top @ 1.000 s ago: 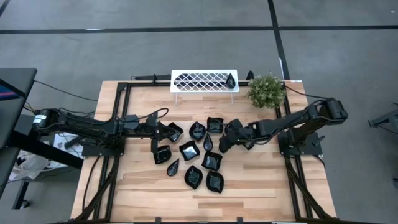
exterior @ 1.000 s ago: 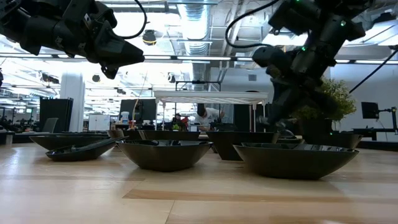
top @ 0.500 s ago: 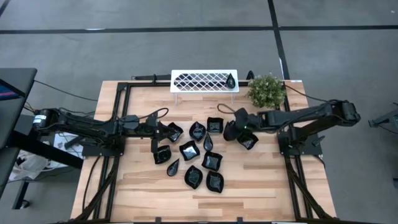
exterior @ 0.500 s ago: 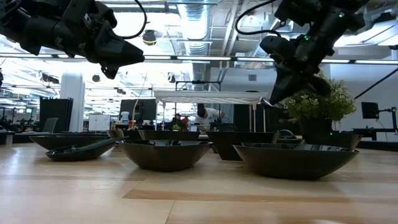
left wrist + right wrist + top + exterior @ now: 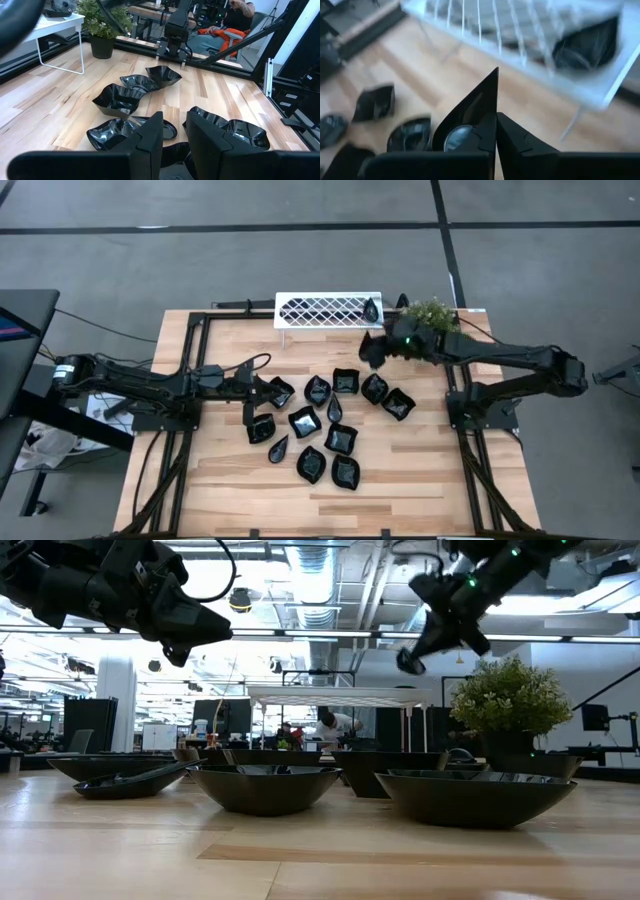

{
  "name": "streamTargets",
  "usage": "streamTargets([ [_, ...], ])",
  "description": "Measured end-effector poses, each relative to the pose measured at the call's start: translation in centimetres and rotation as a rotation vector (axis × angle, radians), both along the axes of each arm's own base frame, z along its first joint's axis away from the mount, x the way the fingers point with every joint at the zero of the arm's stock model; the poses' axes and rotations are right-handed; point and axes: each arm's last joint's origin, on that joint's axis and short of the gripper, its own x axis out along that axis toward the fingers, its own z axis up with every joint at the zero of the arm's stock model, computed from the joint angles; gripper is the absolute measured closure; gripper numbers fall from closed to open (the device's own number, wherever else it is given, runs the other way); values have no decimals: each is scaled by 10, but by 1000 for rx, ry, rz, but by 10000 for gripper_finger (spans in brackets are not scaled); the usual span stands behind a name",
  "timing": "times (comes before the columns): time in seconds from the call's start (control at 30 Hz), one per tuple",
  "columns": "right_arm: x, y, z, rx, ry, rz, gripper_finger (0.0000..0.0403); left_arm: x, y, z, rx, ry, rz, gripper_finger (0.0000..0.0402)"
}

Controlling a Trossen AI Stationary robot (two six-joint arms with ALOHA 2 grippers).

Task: Pick & Place Mini shaped plates
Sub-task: Stack the drop shaped plate on top of the drop shaped plate on the shelf

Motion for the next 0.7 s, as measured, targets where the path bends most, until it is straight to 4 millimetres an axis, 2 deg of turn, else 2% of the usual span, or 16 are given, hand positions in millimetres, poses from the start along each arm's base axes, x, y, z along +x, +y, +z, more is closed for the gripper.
streamTargets([
  [0.1,1,-14,20,-58,-21,-26,402,0,0,0,0,-2,0,314],
  [0.3,7,-50,41,-79,52,-35,403,0,0,1,0,-7,0,314],
  [0.5,13,-91,46,-28,132,15,403,0,0,1,-22,-9,7,314],
  [0.7,12,-127,42,10,203,-29,403,0,0,1,-20,-10,7,314],
])
